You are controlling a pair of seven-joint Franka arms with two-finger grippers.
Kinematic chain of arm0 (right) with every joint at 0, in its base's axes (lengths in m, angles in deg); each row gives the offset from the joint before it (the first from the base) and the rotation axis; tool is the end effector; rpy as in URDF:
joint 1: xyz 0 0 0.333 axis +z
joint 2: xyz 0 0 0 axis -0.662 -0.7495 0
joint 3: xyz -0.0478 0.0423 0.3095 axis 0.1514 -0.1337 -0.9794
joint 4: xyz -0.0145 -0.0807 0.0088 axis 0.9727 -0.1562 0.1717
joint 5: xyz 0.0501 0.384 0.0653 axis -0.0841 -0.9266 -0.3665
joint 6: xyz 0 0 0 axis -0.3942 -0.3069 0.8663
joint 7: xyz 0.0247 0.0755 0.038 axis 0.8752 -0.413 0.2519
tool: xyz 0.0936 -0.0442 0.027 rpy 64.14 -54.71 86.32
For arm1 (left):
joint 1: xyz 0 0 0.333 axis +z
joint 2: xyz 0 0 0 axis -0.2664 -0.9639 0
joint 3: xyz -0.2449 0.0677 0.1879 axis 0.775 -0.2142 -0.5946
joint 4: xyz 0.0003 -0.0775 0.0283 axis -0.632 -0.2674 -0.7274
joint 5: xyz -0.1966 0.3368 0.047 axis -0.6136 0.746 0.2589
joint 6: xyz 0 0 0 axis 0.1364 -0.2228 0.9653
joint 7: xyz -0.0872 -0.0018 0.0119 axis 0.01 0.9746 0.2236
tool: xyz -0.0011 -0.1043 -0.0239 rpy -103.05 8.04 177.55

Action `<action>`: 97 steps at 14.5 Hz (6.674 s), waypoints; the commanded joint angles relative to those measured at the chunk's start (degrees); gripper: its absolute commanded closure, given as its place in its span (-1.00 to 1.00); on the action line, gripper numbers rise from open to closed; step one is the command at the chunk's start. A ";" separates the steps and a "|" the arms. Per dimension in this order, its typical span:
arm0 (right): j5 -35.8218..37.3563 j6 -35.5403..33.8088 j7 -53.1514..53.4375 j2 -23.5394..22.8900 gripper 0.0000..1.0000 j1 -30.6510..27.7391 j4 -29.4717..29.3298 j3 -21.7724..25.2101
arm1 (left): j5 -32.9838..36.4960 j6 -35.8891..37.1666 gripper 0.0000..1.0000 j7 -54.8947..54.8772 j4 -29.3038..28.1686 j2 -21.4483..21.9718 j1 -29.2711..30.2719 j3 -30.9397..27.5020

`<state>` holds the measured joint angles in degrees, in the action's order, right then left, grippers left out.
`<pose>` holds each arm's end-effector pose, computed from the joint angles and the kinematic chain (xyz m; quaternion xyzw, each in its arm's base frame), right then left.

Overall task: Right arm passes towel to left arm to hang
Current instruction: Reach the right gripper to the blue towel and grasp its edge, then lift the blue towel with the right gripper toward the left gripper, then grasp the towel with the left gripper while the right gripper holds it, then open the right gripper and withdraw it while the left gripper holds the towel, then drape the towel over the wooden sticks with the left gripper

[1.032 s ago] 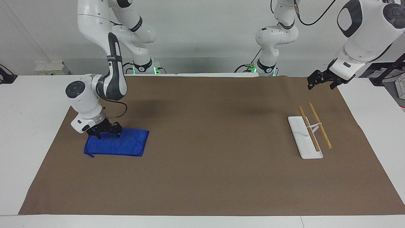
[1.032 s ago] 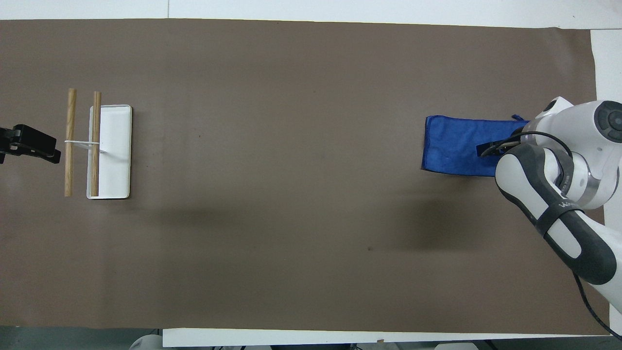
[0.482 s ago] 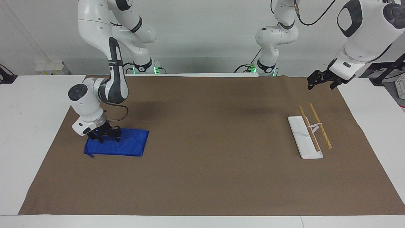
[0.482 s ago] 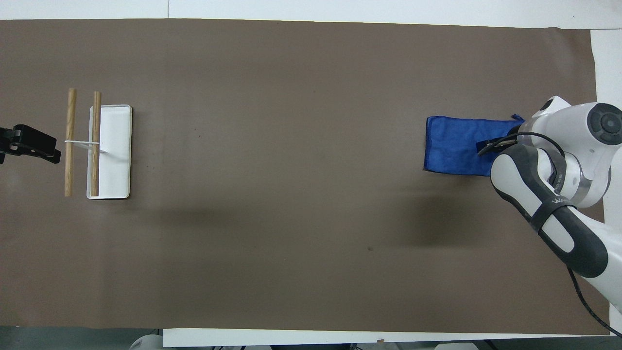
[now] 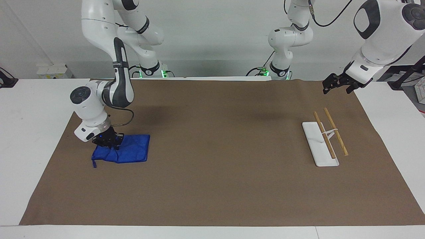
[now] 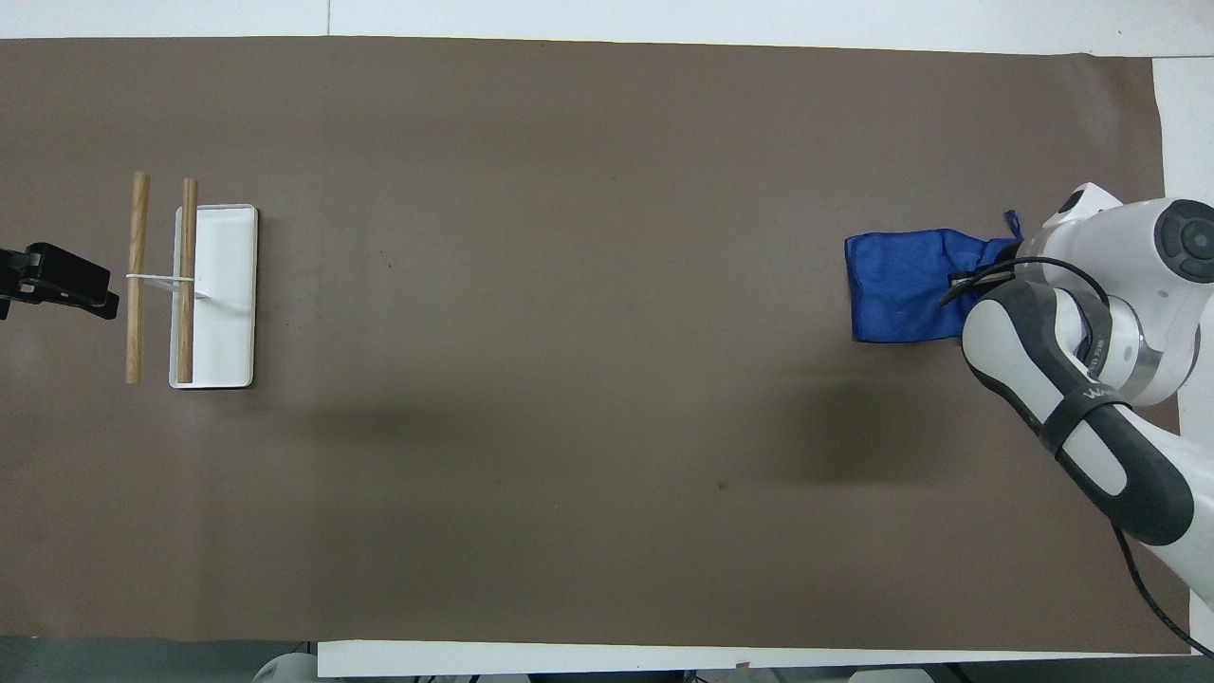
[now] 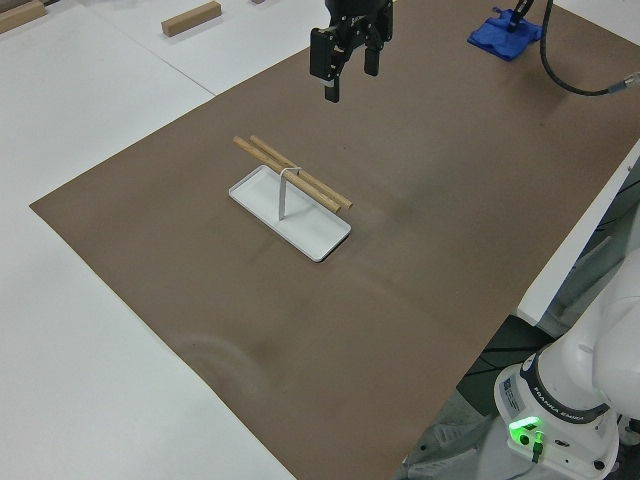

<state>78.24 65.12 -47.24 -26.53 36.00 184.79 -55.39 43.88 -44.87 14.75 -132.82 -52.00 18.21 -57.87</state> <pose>0.5712 -0.0827 0.2898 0.9971 0.0636 0.0418 0.0098 0.5299 -0.0378 0.5902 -0.9952 0.0486 0.0844 0.0093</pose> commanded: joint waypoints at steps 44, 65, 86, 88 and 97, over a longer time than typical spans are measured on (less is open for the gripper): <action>-26.43 4.27 103.75 -4.99 1.00 0.62 -30.91 -55.72 | -40.12 -22.37 -1.00 77.41 -23.36 9.56 -4.78 0.39; -26.34 3.83 103.57 -4.99 0.20 0.45 -30.91 -55.63 | -39.95 -25.71 1.00 77.14 -23.10 9.12 -5.49 0.39; -3.23 -36.73 34.07 5.29 -1.00 -10.01 -29.23 -36.25 | -39.42 -33.01 1.00 15.68 -25.12 6.93 3.91 0.13; -3.23 -43.17 30.12 8.44 -1.00 -7.74 -29.67 -27.29 | -39.42 -34.14 1.00 13.08 -24.86 6.05 3.92 0.13; 2.82 -55.85 12.86 13.47 -1.00 3.59 -33.28 -2.99 | -39.51 -39.85 1.00 16.06 -24.86 4.73 10.49 0.13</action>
<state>77.11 10.08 -34.92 -12.66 35.90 152.32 -58.33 4.63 -83.33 30.51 -157.51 -47.36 26.30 -58.08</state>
